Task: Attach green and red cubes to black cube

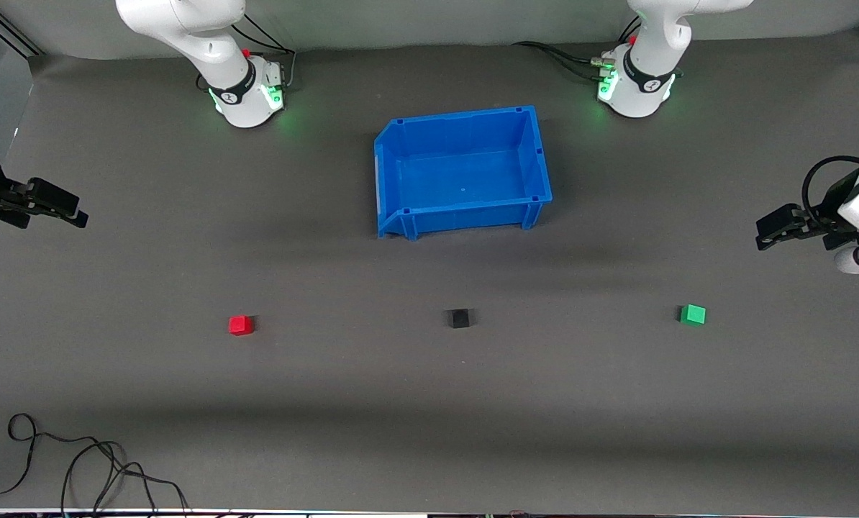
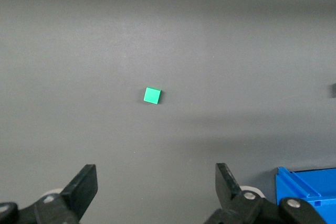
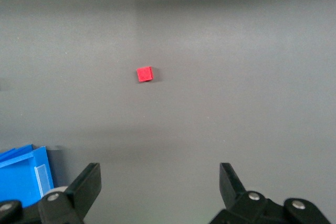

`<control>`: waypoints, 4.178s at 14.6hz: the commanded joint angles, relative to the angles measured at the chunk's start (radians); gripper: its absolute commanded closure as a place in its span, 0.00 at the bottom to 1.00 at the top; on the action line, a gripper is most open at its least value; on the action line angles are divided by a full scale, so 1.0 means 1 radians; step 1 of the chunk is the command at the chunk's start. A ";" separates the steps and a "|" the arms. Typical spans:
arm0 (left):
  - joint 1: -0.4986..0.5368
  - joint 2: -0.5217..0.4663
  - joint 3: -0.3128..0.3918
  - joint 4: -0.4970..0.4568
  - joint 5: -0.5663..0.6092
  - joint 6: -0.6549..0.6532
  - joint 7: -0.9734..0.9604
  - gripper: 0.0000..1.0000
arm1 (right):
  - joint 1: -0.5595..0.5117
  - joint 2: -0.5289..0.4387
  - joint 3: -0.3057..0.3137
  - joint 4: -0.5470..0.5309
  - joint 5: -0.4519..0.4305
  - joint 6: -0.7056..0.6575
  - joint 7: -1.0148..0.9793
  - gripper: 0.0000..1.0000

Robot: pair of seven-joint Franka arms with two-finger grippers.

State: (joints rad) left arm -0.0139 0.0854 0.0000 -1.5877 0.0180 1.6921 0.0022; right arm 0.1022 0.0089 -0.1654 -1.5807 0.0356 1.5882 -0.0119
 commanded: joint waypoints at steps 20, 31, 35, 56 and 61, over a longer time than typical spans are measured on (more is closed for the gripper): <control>0.100 0.184 0.008 -0.239 -0.006 0.322 -0.566 0.01 | -0.027 0.181 0.001 0.139 0.224 -0.002 1.243 0.00; 0.123 0.435 0.006 -0.311 -0.009 0.641 -1.198 0.10 | -0.033 0.338 -0.023 -0.249 0.530 0.378 1.122 0.00; 0.111 0.473 0.006 -0.308 -0.007 0.685 -1.199 0.10 | -0.033 0.463 -0.023 -0.301 0.674 0.519 0.927 0.00; 0.049 0.493 -0.005 -0.157 -0.007 0.577 -1.288 0.82 | -0.024 0.631 -0.011 -0.249 0.797 0.656 0.829 0.58; 0.040 0.491 -0.081 -0.046 -0.007 0.445 -1.471 0.82 | 0.033 0.617 -0.011 -0.194 0.796 0.641 0.941 0.61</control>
State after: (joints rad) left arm 0.0406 0.5793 -0.0581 -1.6674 0.0123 2.1718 -1.3662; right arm 0.0877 0.6238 -0.1702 -1.8161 0.8083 2.2370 0.8641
